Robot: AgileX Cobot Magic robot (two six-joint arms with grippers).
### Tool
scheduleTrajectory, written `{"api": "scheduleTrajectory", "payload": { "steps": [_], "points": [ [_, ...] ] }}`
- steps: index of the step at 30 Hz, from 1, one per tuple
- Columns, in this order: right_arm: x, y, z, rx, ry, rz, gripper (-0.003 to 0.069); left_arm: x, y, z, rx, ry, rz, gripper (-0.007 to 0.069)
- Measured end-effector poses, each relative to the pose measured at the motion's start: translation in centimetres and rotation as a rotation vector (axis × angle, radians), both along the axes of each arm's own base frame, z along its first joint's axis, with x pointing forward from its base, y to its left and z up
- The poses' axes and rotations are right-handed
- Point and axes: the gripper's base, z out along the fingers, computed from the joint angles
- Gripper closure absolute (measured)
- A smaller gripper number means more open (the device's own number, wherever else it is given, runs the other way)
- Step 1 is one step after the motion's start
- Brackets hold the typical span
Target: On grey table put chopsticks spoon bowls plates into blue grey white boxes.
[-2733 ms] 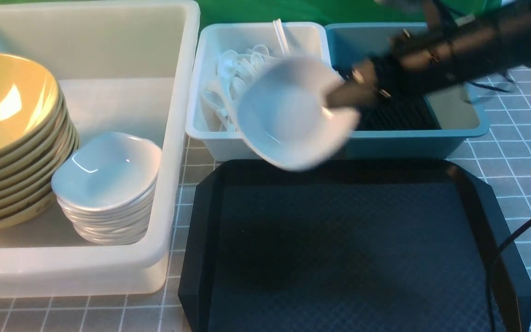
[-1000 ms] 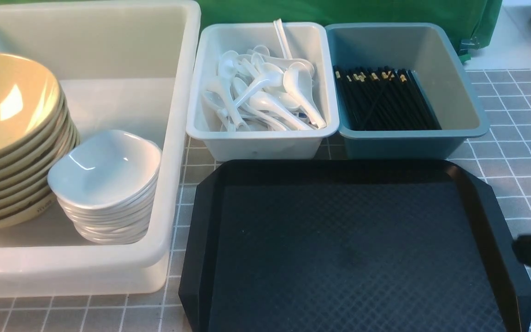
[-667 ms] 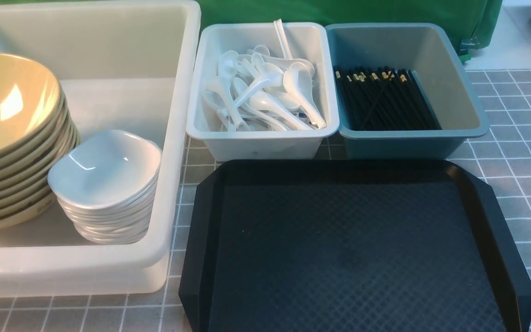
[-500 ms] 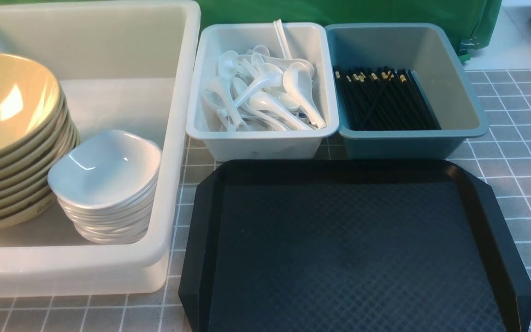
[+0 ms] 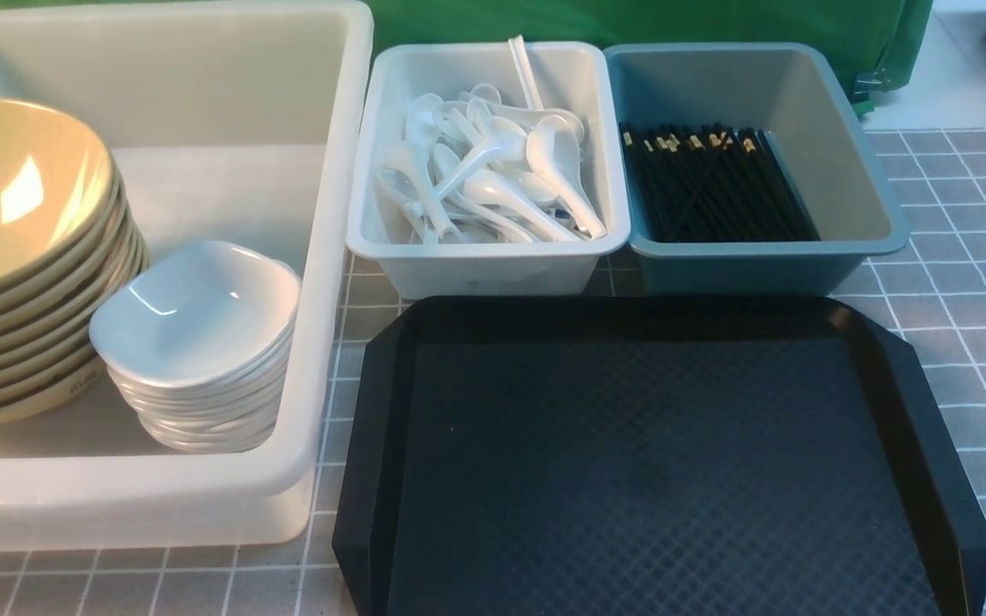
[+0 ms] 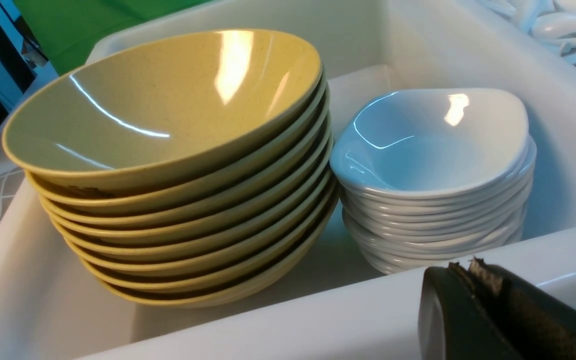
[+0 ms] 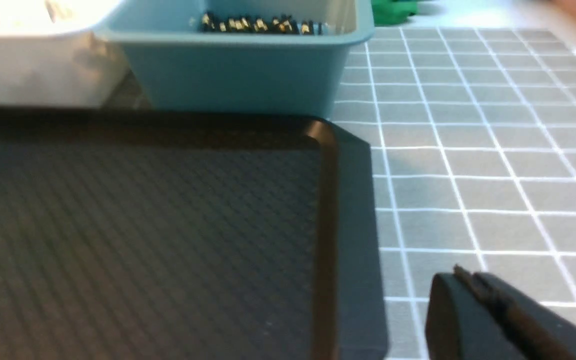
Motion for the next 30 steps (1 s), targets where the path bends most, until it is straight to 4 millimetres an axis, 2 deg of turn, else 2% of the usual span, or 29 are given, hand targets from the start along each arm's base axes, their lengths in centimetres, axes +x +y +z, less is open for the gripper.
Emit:
{"api": "scheduleTrajectory", "payload": {
  "steps": [23, 28, 30],
  "points": [
    [0.0, 0.0, 0.0, 0.028, -0.002, -0.003, 0.0608, 0.0, 0.0, -0.1, 0.000, -0.006, 0.001, 0.0633],
    [0.0, 0.1, 0.0, 0.028, -0.002, -0.001, 0.0600, 0.2, 0.4, -2.3, 0.038, -0.056, 0.032, 0.0633],
    [0.0, 0.1, 0.0, 0.028, -0.002, -0.001, 0.0598, 0.8, 0.5, -3.6, -0.058, -0.077, 0.060, 0.0633]
  ]
}}
